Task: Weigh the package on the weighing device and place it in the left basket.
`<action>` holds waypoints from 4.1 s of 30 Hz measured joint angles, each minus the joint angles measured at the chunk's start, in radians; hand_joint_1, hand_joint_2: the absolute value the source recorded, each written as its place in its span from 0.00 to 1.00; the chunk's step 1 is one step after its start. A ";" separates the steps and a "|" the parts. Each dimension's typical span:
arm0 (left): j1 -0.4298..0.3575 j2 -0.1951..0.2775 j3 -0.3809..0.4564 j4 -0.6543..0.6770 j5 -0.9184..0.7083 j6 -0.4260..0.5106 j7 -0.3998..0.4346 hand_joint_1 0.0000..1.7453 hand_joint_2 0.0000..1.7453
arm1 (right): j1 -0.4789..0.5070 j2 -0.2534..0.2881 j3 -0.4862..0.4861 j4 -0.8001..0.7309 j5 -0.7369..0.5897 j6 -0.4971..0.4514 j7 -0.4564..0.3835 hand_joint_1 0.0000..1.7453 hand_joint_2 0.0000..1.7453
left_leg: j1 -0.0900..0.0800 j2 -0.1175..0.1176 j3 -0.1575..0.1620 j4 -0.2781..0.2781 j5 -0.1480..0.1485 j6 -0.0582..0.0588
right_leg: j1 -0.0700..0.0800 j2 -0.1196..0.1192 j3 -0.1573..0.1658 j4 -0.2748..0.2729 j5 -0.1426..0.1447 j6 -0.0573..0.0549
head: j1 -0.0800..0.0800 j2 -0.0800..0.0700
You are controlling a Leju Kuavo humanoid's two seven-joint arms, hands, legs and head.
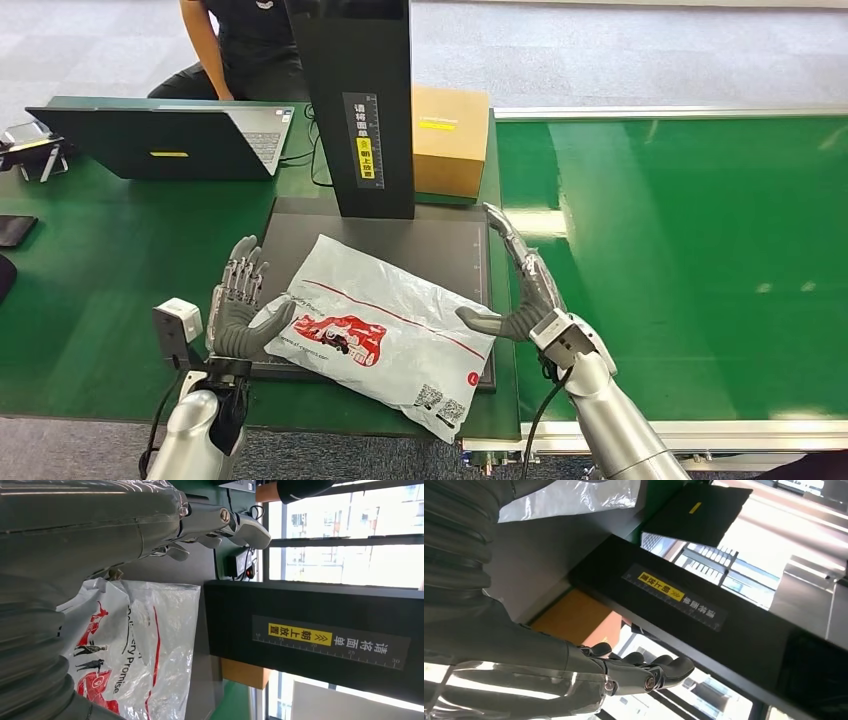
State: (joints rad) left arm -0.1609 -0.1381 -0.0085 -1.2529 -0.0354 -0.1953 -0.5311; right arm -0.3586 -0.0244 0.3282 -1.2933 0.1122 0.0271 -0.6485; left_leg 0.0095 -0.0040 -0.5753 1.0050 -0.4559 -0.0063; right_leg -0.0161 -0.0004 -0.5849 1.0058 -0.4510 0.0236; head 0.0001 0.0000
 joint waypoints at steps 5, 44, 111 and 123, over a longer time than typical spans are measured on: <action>0.012 0.000 0.001 -0.024 -0.031 0.018 -0.013 0.00 1.00 | 0.029 0.007 -0.055 0.005 -0.104 0.120 0.000 0.00 1.00 | 0.000 0.000 0.000 0.000 0.000 0.000 | 0.000 0.000 0.000 0.000 0.000 0.000 | 0.000 0.000; 0.086 0.039 -0.216 -0.180 -0.924 0.187 0.276 0.00 1.00 | 0.257 0.097 -0.375 -0.209 0.000 0.271 0.039 0.00 1.00 | 0.000 0.000 0.000 0.000 -0.001 0.000 | 0.000 0.000 0.000 0.000 0.000 0.000 | 0.000 0.000; 0.064 0.039 0.158 -0.144 -0.723 0.472 0.233 1.00 1.00 | 0.338 0.156 -0.543 -0.181 0.297 -0.004 0.354 0.00 1.00 | 0.000 0.001 0.001 -0.001 -0.001 0.000 | 0.001 0.000 0.000 0.000 -0.001 -0.001 | 0.000 0.000; -0.037 0.122 0.464 -0.036 -0.768 0.807 0.248 1.00 1.00 | 0.339 0.157 -0.554 -0.185 0.295 -0.006 0.355 0.00 1.00 | 0.001 0.001 0.000 -0.001 -0.001 0.000 | 0.001 0.001 0.000 0.000 -0.001 -0.001 | 0.000 0.000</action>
State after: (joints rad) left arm -0.1977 -0.0161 0.4560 -1.2894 -0.8031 0.6116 -0.2829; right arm -0.0198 0.1329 -0.2262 -1.4786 0.4068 0.0213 -0.2936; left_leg 0.0103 -0.0032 -0.5752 1.0044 -0.4571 -0.0064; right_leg -0.0146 0.0003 -0.5854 1.0057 -0.4521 0.0224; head 0.0001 0.0000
